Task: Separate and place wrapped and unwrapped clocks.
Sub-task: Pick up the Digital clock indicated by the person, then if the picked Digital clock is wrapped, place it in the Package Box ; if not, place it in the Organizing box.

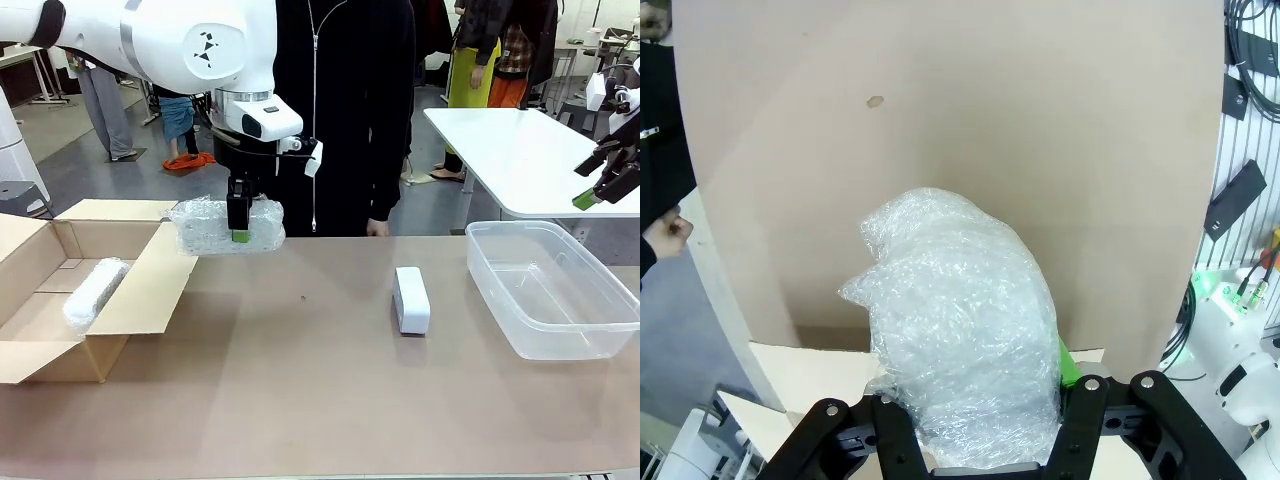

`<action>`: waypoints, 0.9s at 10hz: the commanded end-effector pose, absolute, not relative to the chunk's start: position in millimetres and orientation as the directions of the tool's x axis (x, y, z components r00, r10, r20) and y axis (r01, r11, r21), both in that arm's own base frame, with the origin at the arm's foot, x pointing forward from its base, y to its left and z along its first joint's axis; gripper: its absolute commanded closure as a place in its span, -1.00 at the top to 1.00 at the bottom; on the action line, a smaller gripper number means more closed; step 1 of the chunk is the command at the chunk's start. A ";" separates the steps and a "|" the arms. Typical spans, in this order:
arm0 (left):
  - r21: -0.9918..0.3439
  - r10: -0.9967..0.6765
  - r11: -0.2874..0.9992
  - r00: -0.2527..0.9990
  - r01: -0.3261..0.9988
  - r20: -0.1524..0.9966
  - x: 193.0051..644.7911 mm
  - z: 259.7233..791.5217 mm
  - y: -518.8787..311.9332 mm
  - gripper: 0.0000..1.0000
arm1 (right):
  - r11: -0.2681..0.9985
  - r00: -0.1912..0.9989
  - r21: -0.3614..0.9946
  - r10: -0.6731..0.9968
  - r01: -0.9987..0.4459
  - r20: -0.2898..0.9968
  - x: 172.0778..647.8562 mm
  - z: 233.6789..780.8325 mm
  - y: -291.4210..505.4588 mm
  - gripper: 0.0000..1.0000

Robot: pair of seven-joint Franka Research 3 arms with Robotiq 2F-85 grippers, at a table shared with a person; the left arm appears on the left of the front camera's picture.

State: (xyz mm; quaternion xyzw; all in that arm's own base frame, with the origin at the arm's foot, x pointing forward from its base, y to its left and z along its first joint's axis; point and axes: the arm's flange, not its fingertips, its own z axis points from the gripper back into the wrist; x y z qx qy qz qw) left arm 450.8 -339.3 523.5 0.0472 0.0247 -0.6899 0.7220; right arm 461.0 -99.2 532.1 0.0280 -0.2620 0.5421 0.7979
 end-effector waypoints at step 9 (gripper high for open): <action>0.035 -0.993 0.060 0.063 0.998 -0.102 449.2 522.5 -341.6 -0.30 | 0.407 0.269 -0.234 0.846 -0.883 0.460 462.1 530.6 -100.1 1.00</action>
